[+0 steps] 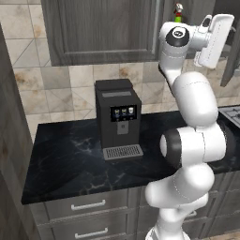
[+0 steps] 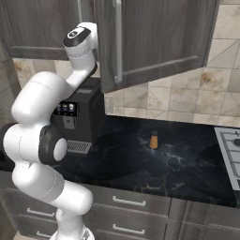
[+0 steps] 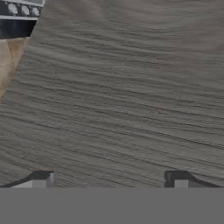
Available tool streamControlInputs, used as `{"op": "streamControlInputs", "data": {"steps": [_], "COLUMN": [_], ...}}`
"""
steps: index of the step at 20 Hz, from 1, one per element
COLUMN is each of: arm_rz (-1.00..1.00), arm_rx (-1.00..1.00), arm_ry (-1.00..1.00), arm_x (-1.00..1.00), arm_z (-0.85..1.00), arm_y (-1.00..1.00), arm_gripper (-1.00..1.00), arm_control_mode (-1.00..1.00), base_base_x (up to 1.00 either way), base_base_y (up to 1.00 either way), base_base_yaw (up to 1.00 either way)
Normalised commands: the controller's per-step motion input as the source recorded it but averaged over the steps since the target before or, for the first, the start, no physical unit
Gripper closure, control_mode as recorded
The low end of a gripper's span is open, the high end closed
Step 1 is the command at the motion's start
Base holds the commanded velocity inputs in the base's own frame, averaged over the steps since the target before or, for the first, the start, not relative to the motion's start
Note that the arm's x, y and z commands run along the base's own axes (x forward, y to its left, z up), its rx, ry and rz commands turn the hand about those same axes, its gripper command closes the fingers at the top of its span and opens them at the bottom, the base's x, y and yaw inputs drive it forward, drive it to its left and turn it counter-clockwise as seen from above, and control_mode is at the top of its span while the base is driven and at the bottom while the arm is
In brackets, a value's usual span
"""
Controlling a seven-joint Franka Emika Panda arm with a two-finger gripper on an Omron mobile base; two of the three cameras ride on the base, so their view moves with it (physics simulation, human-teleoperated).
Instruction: Pick the sponge and spray from the cabinet and place them on the counter.
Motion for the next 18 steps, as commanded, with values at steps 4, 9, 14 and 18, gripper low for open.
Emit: {"op": "streamControlInputs", "data": {"steps": [4,9,14,18], "arm_rz": [-0.06,-0.06,-0.02,0.00], "arm_rx": [0.00,0.00,0.03,0.05], "arm_ry": [0.00,0.00,0.00,0.00], "arm_x": [-0.40,-0.35,-0.07,0.00], "arm_z": [0.00,0.00,0.00,0.00], "arm_y": [-0.74,-0.73,-0.60,-0.48], "arm_gripper": [-1.00,-1.00,-1.00,-1.00], "arm_control_mode": [-1.00,-1.00,-1.00,-1.00], "base_base_x": [0.00,0.00,0.00,0.00], "base_base_y": [0.00,0.00,0.00,0.00], "base_base_yaw": [0.00,0.00,0.00,0.00]}}
